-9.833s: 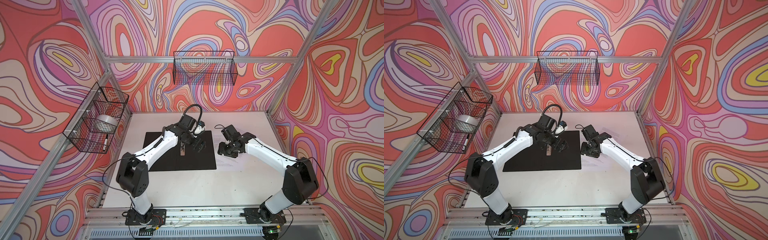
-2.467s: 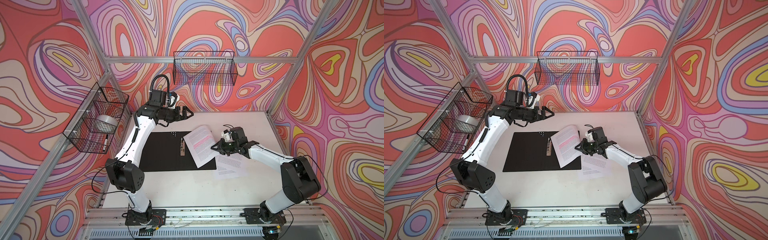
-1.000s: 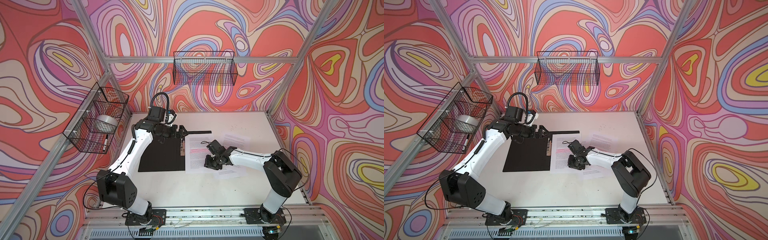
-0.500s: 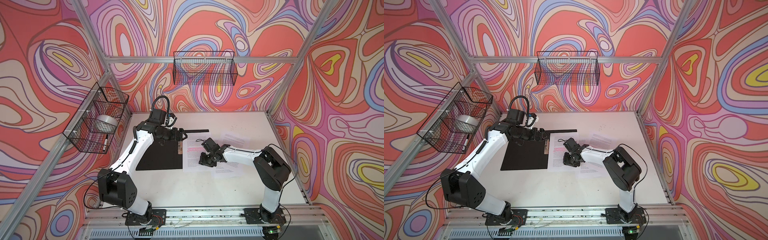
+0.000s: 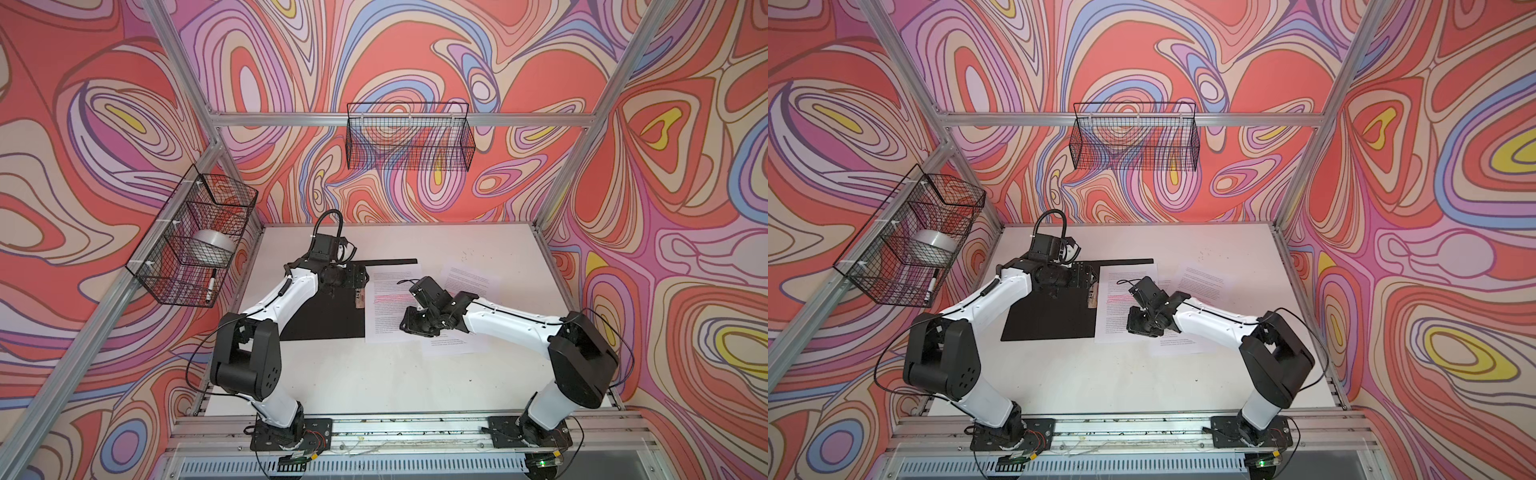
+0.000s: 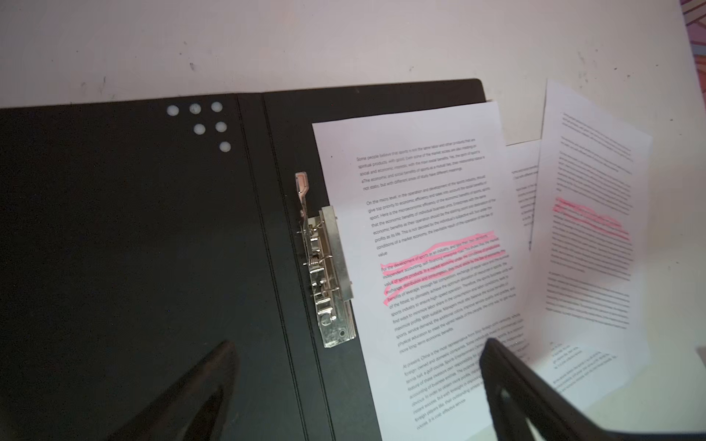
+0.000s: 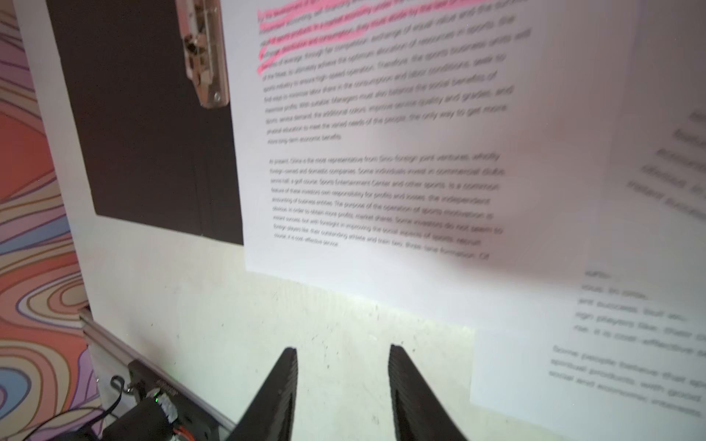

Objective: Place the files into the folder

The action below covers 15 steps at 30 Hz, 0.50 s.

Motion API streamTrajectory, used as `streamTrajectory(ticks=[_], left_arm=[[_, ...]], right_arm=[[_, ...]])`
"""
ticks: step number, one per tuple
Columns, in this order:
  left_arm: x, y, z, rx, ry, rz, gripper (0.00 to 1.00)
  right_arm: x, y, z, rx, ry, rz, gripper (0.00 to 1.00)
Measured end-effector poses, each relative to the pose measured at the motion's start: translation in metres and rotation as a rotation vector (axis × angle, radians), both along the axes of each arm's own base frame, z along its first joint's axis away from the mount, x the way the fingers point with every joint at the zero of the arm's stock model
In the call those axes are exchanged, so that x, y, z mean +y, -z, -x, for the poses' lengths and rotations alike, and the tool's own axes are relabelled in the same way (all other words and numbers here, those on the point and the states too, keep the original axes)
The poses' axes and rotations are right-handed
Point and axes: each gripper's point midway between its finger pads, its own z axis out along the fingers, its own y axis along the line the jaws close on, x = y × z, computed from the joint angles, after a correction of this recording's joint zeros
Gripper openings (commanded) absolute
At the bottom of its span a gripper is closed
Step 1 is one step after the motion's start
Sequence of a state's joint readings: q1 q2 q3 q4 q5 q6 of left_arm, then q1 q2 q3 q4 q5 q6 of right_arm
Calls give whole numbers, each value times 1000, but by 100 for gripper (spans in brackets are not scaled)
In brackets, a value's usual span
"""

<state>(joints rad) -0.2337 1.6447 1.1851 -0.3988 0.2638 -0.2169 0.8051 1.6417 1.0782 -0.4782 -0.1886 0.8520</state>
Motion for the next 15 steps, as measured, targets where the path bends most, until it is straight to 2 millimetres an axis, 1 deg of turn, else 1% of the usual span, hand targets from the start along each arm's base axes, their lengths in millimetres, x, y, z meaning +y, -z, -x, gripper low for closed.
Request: streamTrajectory(ticks=[3,5,8,11,14,15], left_arm=[[-2,17,-14,0,-11,0,99],[-4,29,-26,-9,-29,6,100],[-5,42,-35,-11,-52,20,99],[-9,55,-44,12,-67,40,100],[-11,63,-48,17,-86,58,100],[-12,63,-50,15,-91,64,100]], right_arm=[[12,10,24,36,-49,11,39],[18,21,39,63,-77,26,37],[26,37,53,99,-94,46,36],[30,52,60,121,-95,68,36],[31,63,60,131,-85,94,37],[33,61,57,122,-82,93,37]])
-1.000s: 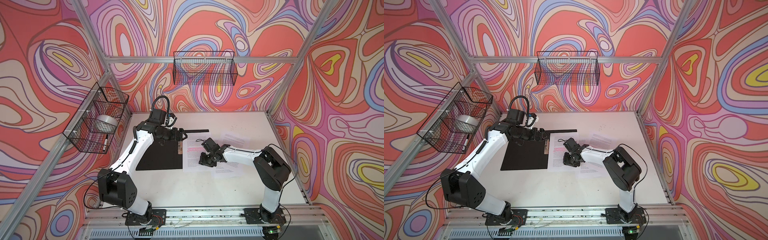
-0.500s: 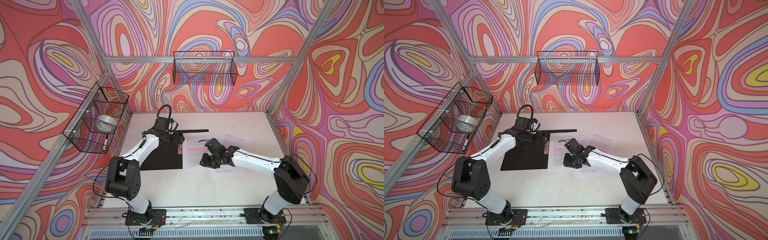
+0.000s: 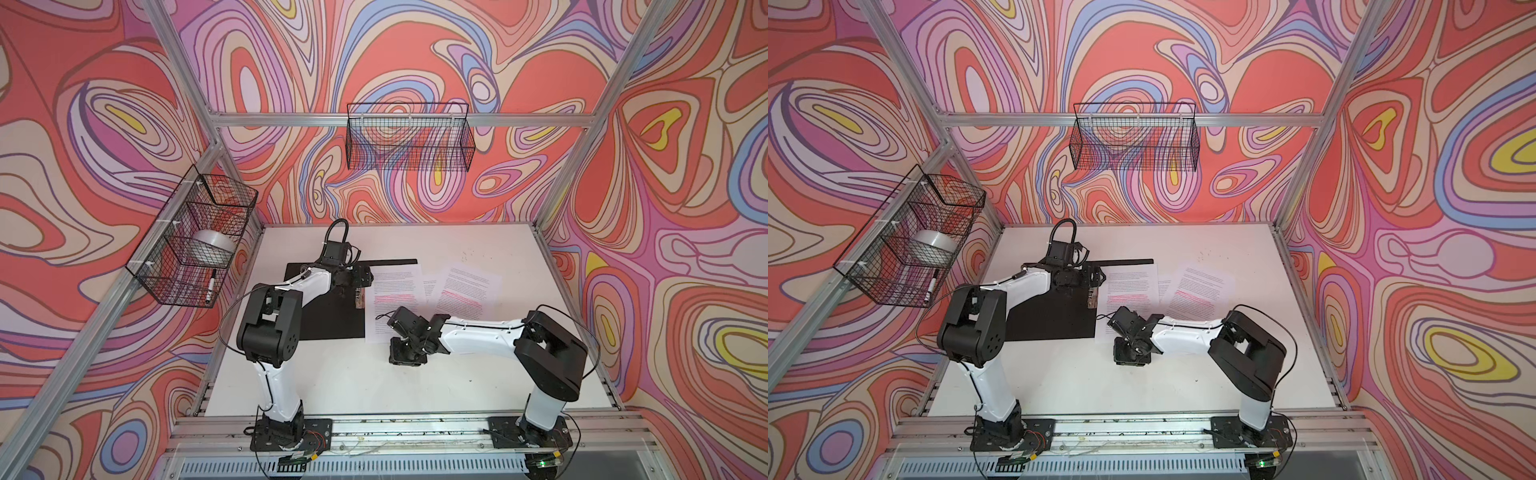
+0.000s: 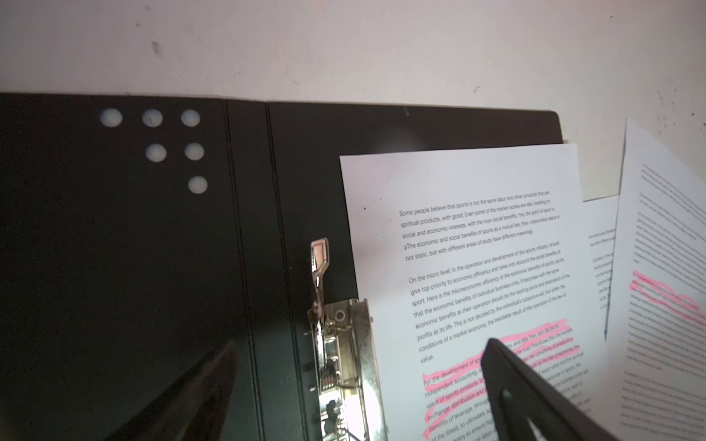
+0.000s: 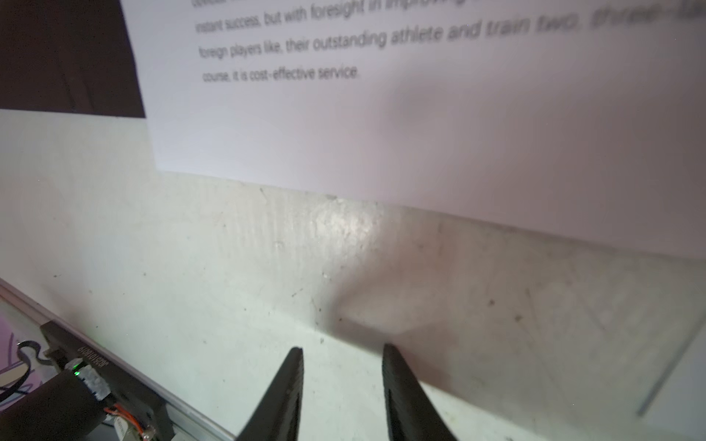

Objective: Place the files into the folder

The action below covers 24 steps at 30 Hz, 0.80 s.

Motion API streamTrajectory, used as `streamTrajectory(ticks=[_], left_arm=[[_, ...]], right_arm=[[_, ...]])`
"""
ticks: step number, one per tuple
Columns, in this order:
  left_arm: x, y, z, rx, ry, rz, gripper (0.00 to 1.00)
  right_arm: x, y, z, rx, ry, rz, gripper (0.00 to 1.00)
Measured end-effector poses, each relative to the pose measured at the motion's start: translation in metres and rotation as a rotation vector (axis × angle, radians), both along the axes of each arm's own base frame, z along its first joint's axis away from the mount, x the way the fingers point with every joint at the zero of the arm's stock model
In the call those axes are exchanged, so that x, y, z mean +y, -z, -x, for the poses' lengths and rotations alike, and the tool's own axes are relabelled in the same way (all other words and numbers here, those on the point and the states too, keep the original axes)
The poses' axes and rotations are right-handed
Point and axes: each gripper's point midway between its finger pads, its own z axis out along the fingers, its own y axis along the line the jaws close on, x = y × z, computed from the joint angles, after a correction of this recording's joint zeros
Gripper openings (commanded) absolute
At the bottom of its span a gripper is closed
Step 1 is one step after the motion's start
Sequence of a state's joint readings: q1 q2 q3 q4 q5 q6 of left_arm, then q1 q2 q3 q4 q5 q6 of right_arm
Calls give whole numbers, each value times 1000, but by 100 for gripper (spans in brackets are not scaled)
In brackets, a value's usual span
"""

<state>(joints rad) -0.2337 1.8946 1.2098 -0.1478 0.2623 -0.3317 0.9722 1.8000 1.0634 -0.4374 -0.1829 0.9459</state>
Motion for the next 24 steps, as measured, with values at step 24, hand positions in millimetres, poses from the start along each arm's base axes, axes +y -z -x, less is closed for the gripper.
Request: streamTrajectory(ticks=[24], left_arm=[[-8,15,2,32,-73,118,100]], right_arm=[[44,0,-48,-118,-30,18,42]])
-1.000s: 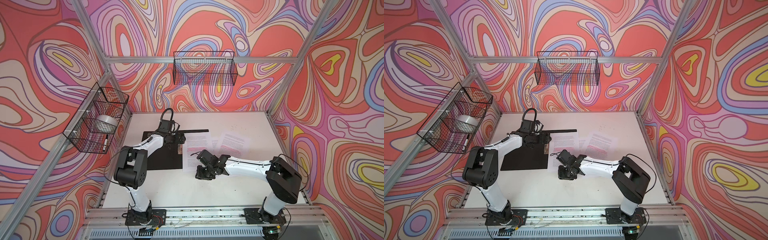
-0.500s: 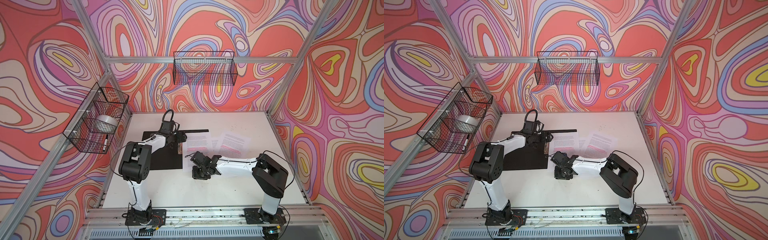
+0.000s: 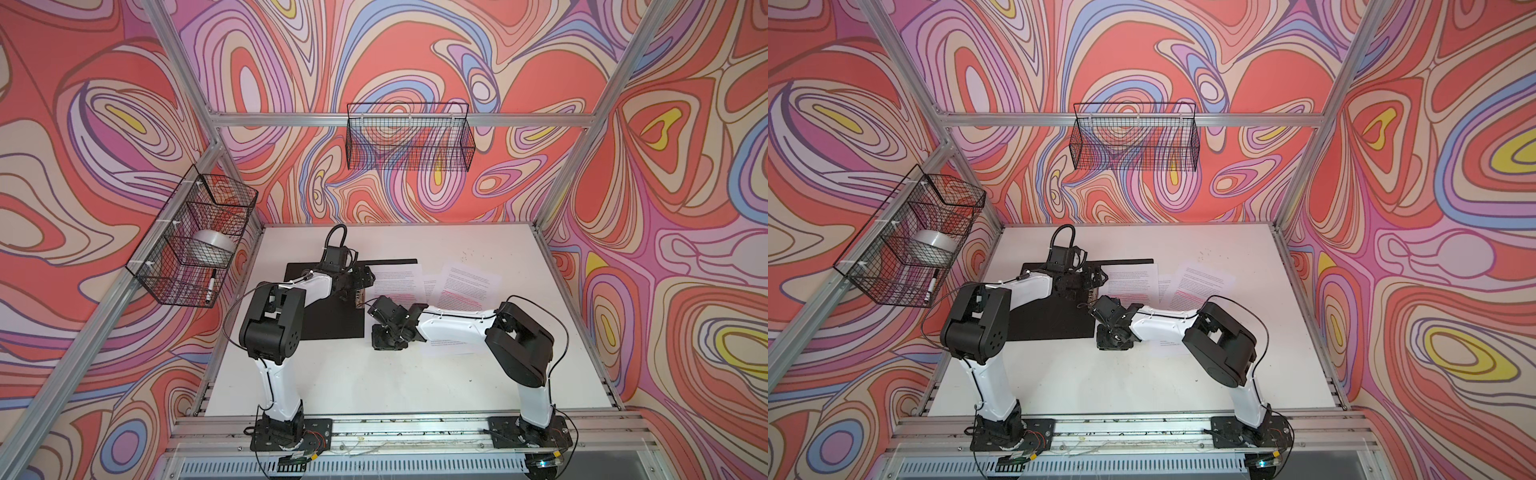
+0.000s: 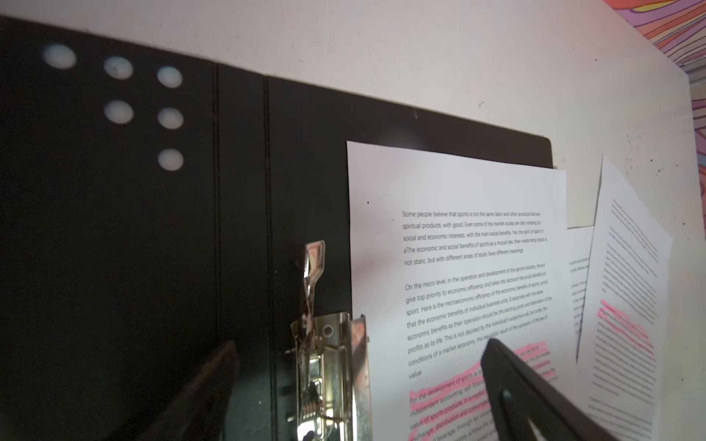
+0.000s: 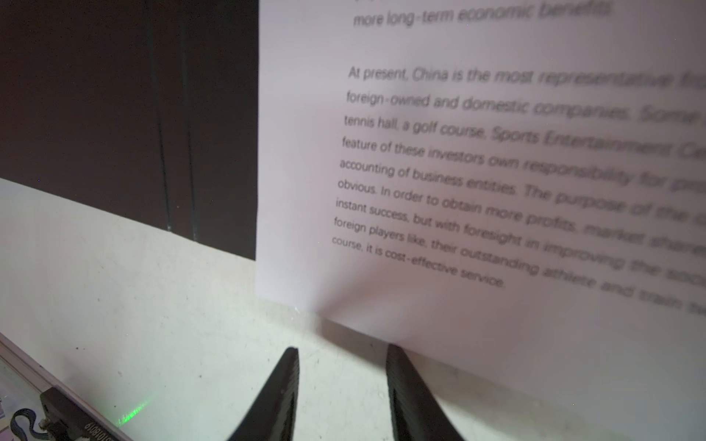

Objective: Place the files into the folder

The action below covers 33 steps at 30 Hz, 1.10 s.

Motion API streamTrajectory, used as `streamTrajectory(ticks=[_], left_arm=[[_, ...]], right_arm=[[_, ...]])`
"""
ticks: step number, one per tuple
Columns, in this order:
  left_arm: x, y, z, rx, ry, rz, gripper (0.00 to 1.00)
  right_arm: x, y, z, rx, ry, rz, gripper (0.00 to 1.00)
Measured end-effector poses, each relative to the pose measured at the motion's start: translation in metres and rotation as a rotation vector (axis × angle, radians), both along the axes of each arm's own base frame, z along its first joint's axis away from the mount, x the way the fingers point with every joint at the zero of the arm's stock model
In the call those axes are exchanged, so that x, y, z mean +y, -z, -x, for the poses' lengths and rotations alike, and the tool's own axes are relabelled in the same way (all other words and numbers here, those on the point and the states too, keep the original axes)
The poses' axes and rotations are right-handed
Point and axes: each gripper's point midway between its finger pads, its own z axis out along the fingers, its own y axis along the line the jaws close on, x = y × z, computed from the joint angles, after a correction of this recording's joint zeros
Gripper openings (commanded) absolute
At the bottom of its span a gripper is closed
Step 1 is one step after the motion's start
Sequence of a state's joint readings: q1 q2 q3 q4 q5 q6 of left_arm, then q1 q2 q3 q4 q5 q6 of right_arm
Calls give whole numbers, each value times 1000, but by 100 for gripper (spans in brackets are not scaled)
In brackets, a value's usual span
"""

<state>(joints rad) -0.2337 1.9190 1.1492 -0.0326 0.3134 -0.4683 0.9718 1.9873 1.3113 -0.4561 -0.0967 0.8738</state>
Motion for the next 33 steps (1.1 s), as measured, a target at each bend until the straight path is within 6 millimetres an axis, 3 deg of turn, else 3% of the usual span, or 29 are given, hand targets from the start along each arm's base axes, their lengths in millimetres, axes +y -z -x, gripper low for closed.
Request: streamTrajectory(ticks=[7,11,14,17,20,22,25,28,30,33], left_arm=[[0,-1,1,-1,6,1,100],[8,-12,10,9,8,-54,100],[18,-49,9,-16,-3,-114,100],[20,-112,0,-126,-12,-124,100],[17,-169,3,-240,0,-123,100],[1,-195,10,-298,47,-122,100],[-41,-203,26,-323,175,-106,100],[-97,-184,48,-261,349,-85,99],[-138,-162,64,-198,467,-73,99],[-182,-120,93,-101,608,-74,99]], right_arm=[[0,-2,-6,-12,-15,11,51],[-14,-5,-5,-13,-12,67,54],[-32,-28,-4,-44,4,100,59],[-49,-74,-10,-103,42,66,63],[-76,-117,-18,-171,111,17,68],[-101,-131,-22,-195,173,10,75],[-143,-129,-23,-180,276,40,76],[-196,-109,-19,-129,398,95,81],[-232,-97,-12,-92,485,127,83],[-272,-87,0,-58,594,130,85]])
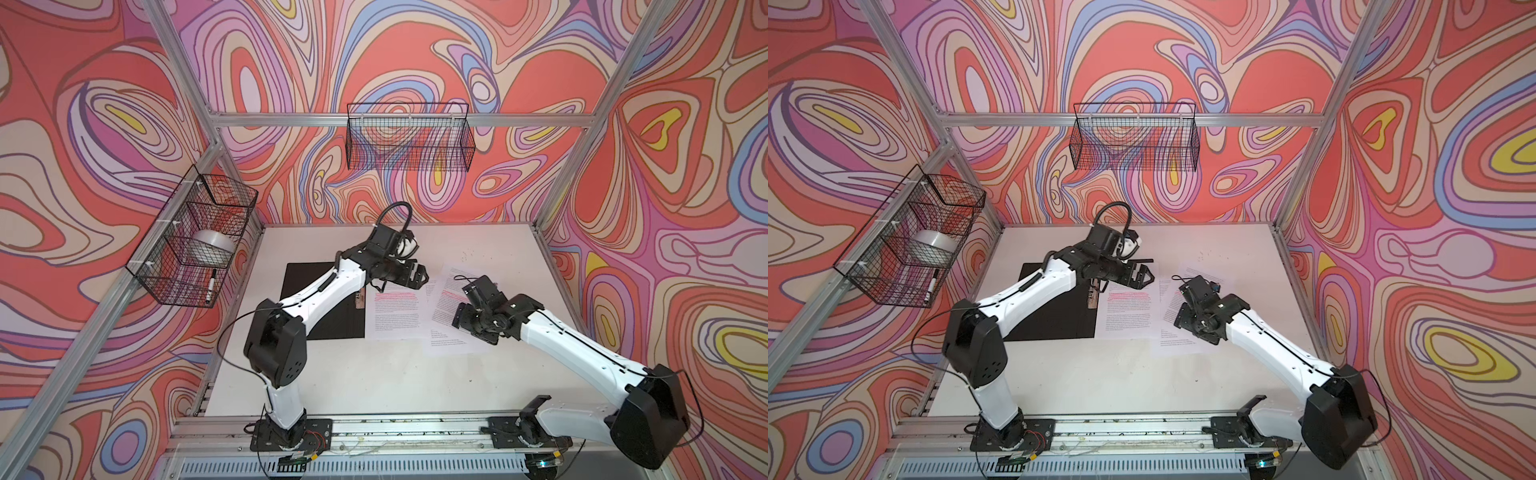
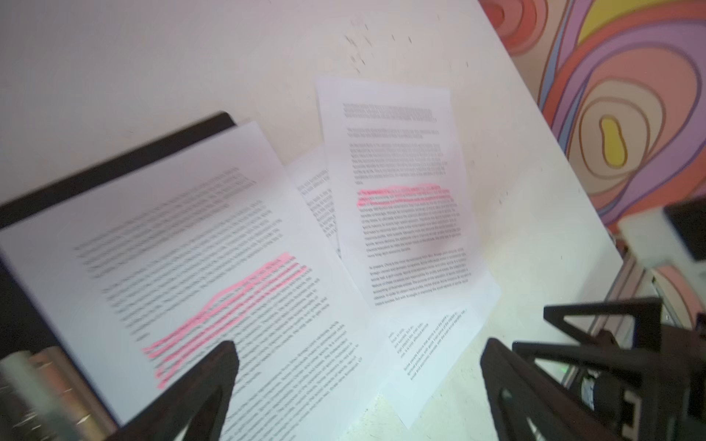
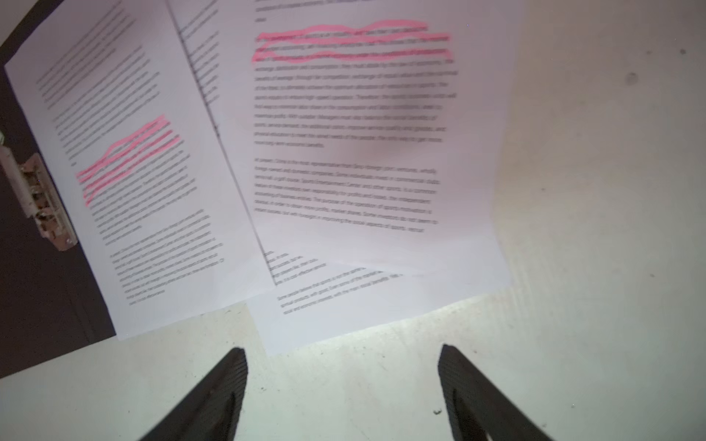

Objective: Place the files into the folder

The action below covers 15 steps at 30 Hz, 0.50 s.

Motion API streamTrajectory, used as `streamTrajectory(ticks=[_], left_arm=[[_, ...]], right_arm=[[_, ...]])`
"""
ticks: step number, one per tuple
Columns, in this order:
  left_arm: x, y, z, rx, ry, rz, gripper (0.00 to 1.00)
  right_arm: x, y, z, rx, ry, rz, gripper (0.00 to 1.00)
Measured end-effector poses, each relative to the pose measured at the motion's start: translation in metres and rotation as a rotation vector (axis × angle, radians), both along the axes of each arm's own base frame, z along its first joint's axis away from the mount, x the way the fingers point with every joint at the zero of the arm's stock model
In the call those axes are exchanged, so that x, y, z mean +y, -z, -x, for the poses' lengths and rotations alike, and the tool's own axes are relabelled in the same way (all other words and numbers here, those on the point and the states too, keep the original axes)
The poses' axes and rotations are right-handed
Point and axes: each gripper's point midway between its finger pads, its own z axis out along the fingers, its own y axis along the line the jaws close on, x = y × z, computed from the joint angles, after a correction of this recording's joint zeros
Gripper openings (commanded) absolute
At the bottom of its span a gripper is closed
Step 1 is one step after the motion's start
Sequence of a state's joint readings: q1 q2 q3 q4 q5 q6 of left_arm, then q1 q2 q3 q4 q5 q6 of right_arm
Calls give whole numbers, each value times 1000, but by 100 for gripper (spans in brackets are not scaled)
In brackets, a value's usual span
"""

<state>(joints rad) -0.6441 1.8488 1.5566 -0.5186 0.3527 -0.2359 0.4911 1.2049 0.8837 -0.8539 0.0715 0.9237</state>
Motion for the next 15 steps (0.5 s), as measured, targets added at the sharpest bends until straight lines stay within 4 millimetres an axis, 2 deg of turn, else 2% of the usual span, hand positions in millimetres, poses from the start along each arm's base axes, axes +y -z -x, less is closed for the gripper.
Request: streamTrajectory(ticks=[3,5,8,11,15], left_arm=[[-30,34,30,68,97,-43,100],[-46,50,46,90,152,-68,100],[-69,61,60,96,209,-82,100],[-88,64,63,85,232,-83,100],[-102,71,54,80,217,-89,100]], right_arm=[[-25,8,12,17,75,-12,87],[-33,14,19,39,101,-18,87],[-42,25,27,78,128,-23,88],[-51,36,32,111,160,-37,89],[-57,49,36,142,199,-74,90]])
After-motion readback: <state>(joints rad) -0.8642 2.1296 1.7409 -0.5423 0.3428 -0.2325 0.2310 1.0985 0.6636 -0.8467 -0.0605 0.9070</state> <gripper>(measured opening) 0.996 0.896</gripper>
